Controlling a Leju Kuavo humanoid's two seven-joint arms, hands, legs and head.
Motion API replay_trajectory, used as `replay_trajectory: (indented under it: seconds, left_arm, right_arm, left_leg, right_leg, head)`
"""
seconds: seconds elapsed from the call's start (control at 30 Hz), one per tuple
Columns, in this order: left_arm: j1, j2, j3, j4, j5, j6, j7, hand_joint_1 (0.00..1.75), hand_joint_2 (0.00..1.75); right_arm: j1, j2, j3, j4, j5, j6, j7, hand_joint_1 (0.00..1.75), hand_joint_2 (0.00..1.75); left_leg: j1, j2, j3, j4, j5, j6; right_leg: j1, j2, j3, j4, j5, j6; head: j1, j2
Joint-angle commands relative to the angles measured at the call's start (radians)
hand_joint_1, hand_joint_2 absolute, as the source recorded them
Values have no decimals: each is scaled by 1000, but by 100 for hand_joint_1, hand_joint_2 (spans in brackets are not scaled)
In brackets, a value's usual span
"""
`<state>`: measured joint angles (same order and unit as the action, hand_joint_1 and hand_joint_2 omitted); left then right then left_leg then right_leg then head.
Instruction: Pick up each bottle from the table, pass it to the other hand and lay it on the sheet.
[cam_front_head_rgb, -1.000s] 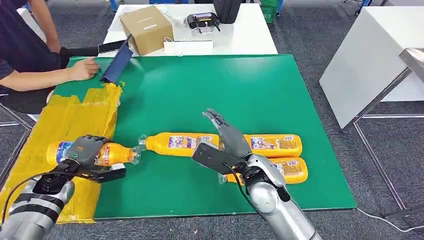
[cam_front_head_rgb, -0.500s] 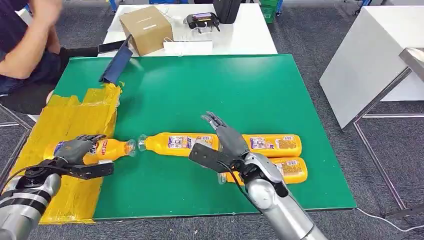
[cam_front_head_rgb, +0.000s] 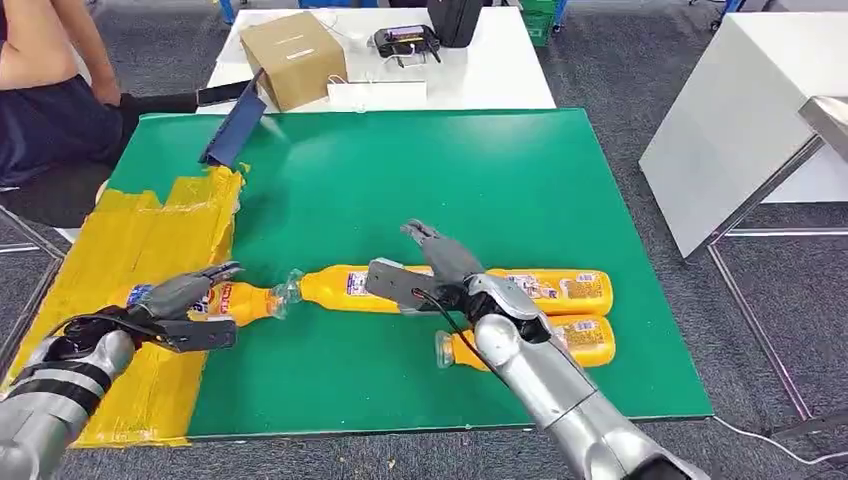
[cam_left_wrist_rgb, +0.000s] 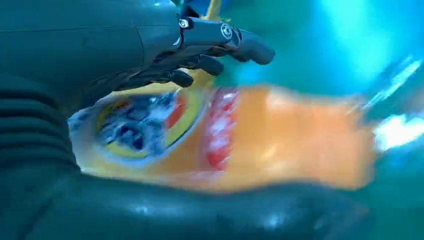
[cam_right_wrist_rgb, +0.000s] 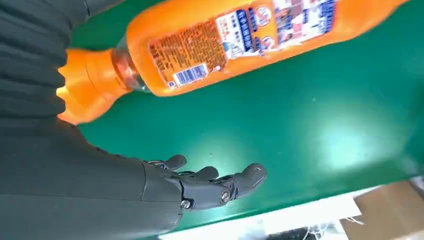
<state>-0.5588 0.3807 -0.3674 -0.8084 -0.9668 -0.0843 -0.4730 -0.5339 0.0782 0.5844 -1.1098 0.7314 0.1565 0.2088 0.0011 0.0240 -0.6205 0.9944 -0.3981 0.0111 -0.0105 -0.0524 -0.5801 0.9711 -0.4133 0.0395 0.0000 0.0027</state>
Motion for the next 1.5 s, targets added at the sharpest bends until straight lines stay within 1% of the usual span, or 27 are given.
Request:
replay_trajectory:
  seconds: [0.03,0.1,0.17,0.23,0.3,0.37,0.4,0.43,0.47,0.5,0.57,0.63,0.67,0.7,0.87,0.97,1.13,1.2,1.23,1.27,1.3,1.37,1.4,1.43,1.47,1.5]
  left_arm:
    - [42,-169,149,-196,285,-25,-8,0,0]
    - [66,-219,222,-282,371,-60,3,0,0]
    - [82,-258,269,-347,427,-88,24,0,0]
    - [88,-271,281,-380,439,-93,36,0,0]
    - [94,-302,320,-406,499,-120,42,0,0]
    - [96,-318,333,-430,517,-127,47,0,0]
    - [94,-320,333,-432,519,-129,49,0,0]
    - [92,-324,337,-432,530,-135,53,0,0]
    - [90,-327,339,-432,531,-132,54,0,0]
    - [87,-330,340,-433,532,-129,50,0,0]
    - [72,-342,331,-449,541,-138,53,0,0]
    - [67,-345,330,-453,542,-142,62,0,0]
    - [67,-345,330,-453,542,-142,62,0,0]
    - [68,-345,329,-460,543,-144,67,0,0]
    - [72,-343,329,-461,543,-143,66,0,0]
    - [75,-341,330,-457,547,-145,65,0,0]
    - [70,-359,316,-473,578,-158,67,0,0]
    - [66,-360,302,-472,580,-155,68,0,0]
    - [63,-361,299,-469,585,-156,66,0,0]
    - [59,-359,294,-464,587,-155,66,0,0]
    - [55,-357,291,-459,587,-152,66,0,0]
    - [54,-357,292,-456,592,-149,64,0,0]
    - [54,-356,293,-456,592,-149,64,0,0]
    - [54,-354,294,-455,592,-149,64,0,0]
    - [54,-353,296,-455,593,-149,63,0,0]
    - [54,-353,296,-455,593,-149,63,0,0]
  right_arm:
    - [-99,76,29,246,134,-30,-62,0,175]
    - [-107,93,37,281,166,-16,-69,0,175]
    - [-107,106,44,313,189,-13,-73,0,175]
    - [-109,111,50,335,199,-14,-76,0,175]
    - [-107,118,51,364,212,-14,-80,0,175]
    - [-111,125,55,403,221,-10,-82,0,175]
    - [-110,126,55,407,221,-11,-82,0,175]
    - [-114,129,53,427,223,-12,-85,0,175]
    - [-118,132,52,445,225,-11,-87,0,175]
    - [-123,135,52,466,229,-7,-87,0,175]
    - [-127,142,49,498,237,-4,-84,0,175]
    - [-127,144,49,499,238,-4,-84,0,175]
    - [-127,144,49,499,238,-4,-84,0,175]
    - [-128,145,49,498,239,-4,-84,0,175]
    - [-129,145,50,497,240,-3,-84,0,175]
    - [-129,143,46,504,241,3,-79,0,175]
    - [-130,111,23,628,281,-2,-29,0,175]
    - [-135,97,30,684,321,2,-11,0,175]
    - [-135,94,20,703,323,9,-9,148,175]
    - [-136,91,8,718,328,17,-10,175,175]
    - [-134,88,-13,728,330,17,-8,175,175]
    - [-134,84,-31,735,334,25,-7,175,175]
    - [-135,82,-32,735,334,25,-7,175,175]
    - [-137,81,-33,735,334,26,-7,175,175]
    - [-139,80,-36,732,334,30,-7,175,175]
    - [-139,80,-36,732,334,30,-7,175,175]
  left_leg:
    - [0,-4,2,0,-1,0]
    - [1,-4,3,1,-2,0]
    - [1,-3,1,1,-2,0]
    - [1,-4,1,1,-1,0]
    - [1,-2,0,0,-1,0]
    - [1,-2,3,1,-2,-1]
    - [1,-2,1,0,-1,-1]
    - [1,-3,2,1,-2,-1]
    - [1,-2,0,0,-1,0]
    - [1,-3,2,1,-2,-1]
    - [0,-1,0,0,-1,0]
    - [1,-3,1,1,-2,-1]
    - [1,-3,0,1,-1,0]
    - [1,-3,1,1,-2,-1]
    - [0,-2,0,0,-1,0]
    - [1,-3,2,1,-2,-1]
    - [2,-5,3,1,-2,-1]
    - [1,-6,3,0,-1,0]
    - [1,-5,1,0,0,0]
    - [1,-7,3,-1,-1,0]
    - [1,-5,2,0,0,0]
    - [1,-8,4,-1,-1,0]
    - [1,-6,3,-1,0,0]
    - [1,-8,4,-1,0,-1]
    - [1,-5,4,-1,0,0]
    - [1,-7,5,-1,0,-1]
  right_leg:
    - [0,1,3,-1,-1,0]
    - [0,3,5,0,-2,-1]
    - [0,3,3,0,-2,-1]
    - [0,2,3,-1,-2,-1]
    - [0,2,2,0,-1,-1]
    - [0,4,4,0,-2,-1]
    - [0,3,2,0,-1,-1]
    - [1,3,4,0,-2,-1]
    - [0,2,1,-1,-1,-1]
    - [0,4,4,0,-2,-1]
    - [0,2,1,0,-1,-1]
    - [1,3,3,0,-2,-1]
    - [1,1,1,0,-1,-1]
    - [1,3,3,0,-2,-1]
    - [0,1,1,0,-1,-1]
    - [0,3,3,0,-2,-1]
    - [1,2,5,-1,-2,-1]
    - [0,0,5,-2,-2,-1]
    - [1,-1,4,-2,-1,-1]
    - [0,-1,6,-2,-2,-1]
    - [0,-1,4,-2,-1,0]
    - [0,-1,7,-3,-2,-1]
    - [0,-2,6,-3,-1,-1]
    - [0,-2,7,-3,-1,-1]
    - [0,-1,5,-2,-1,-1]
    - [0,-1,8,-3,-1,-1]
  head:
    - [0,0]
    - [0,0]
    - [0,0]
    - [0,0]
    - [0,0]
    - [0,0]
    - [0,0]
    - [0,0]
    - [0,0]
    - [0,0]
    - [0,0]
    - [0,0]
    - [0,0]
    - [0,0]
    - [0,0]
    - [0,0]
    - [0,0]
    - [0,0]
    - [0,0]
    - [0,0]
    - [0,0]
    - [0,0]
    - [-1,0]
    - [0,0]
    - [-1,0]
    - [0,0]
